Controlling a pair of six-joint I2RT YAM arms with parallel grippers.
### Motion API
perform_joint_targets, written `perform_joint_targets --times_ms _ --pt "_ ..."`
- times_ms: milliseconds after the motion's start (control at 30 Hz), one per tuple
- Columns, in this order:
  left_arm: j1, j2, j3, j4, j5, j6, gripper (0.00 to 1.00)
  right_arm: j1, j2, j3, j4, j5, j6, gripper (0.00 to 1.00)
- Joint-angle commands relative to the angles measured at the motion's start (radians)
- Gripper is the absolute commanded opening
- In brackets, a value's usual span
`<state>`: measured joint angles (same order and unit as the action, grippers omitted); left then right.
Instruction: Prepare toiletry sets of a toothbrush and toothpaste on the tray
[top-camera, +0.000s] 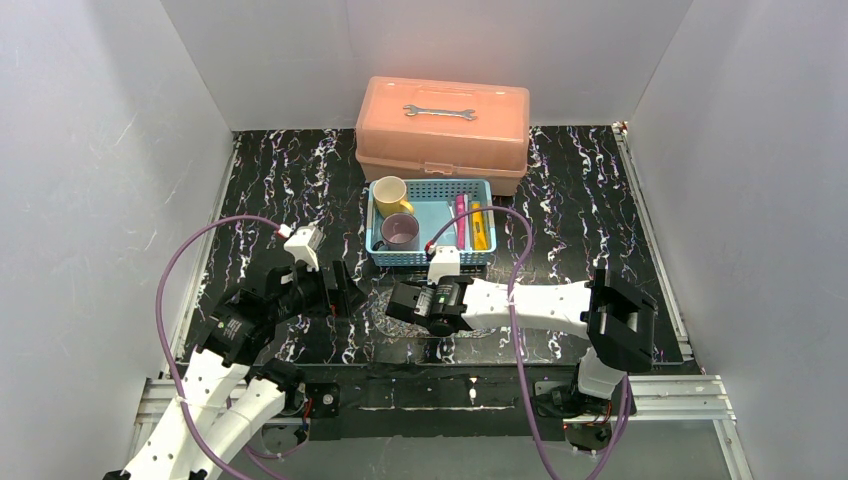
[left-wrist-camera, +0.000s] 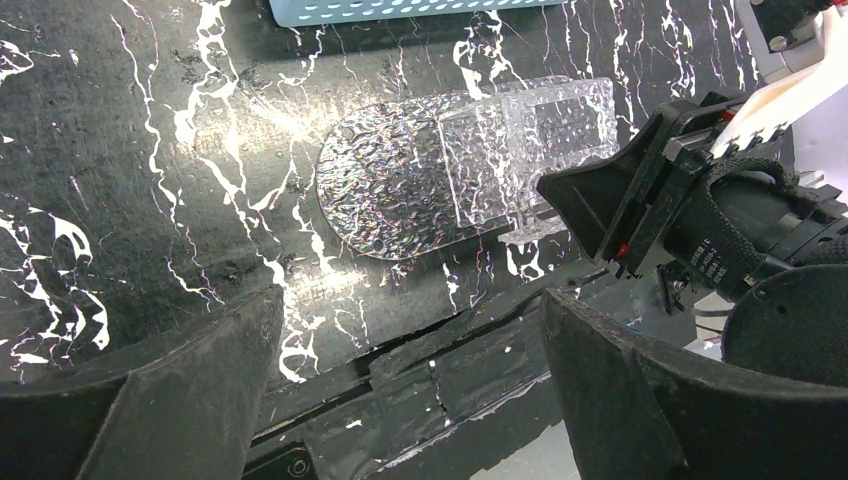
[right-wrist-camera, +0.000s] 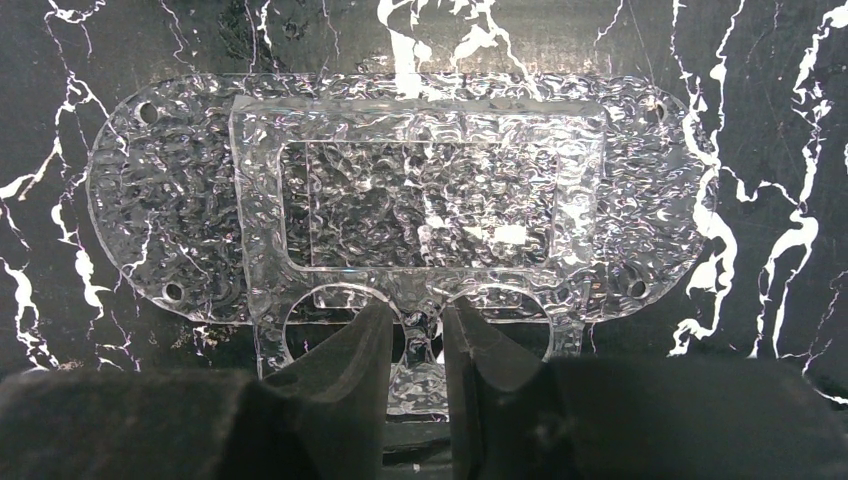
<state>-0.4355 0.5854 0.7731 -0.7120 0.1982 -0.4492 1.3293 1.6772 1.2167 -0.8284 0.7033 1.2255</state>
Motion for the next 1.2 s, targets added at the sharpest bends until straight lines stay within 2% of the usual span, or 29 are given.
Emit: perform_joint_targets --times_ms 0,200,633,933,1167 --pt "-0.007 -0.007 -0.002 -0.014 -0.008 0.001 0.99 0.007 0.006 0.051 -0.049 0.052 0.020 0.36" --pt "-0.008 -0.007 -0.002 -0.015 -0.008 0.001 0.99 0.007 0.009 0.068 -0.060 0.058 0.014 0.42" --pt "-0.012 -0.009 -0.002 -0.017 -0.015 0.000 0.99 0.008 -0.011 0.102 -0.116 0.093 -0.007 0.43" --pt "-0.014 -0.007 -0.001 -0.017 -0.017 -0.002 0.99 0.009 -0.072 0.109 -0.086 0.114 -0.097 0.45" --pt "-0.016 -0.009 -0.001 -0.017 -0.017 -0.002 0.99 0.002 -0.085 0.191 -0.050 0.120 -0.227 0.45"
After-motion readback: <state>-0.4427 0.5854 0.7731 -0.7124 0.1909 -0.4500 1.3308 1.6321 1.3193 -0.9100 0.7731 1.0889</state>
